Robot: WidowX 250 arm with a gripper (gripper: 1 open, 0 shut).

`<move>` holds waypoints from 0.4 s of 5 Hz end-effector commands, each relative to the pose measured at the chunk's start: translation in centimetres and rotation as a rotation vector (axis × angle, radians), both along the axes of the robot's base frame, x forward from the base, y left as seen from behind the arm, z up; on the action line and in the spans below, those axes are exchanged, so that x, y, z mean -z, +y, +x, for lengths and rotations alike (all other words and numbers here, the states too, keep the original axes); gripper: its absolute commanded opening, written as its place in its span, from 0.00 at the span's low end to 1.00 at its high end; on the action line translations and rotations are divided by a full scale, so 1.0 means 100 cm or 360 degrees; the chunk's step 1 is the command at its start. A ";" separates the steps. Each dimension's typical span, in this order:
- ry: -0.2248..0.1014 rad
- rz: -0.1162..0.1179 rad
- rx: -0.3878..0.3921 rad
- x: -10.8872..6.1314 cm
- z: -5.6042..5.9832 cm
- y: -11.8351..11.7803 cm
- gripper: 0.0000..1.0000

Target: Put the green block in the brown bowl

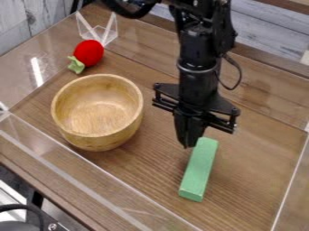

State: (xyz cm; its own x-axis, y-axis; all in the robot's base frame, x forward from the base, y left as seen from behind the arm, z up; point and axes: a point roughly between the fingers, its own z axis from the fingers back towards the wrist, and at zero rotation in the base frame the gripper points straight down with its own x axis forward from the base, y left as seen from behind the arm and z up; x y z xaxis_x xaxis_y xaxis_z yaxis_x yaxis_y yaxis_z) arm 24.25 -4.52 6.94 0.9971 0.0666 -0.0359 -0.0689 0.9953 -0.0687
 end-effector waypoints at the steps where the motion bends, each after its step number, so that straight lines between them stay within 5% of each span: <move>1: -0.0079 -0.0013 0.0060 -0.022 -0.001 0.000 0.00; 2: -0.0085 -0.0018 0.0126 -0.033 -0.005 -0.001 0.00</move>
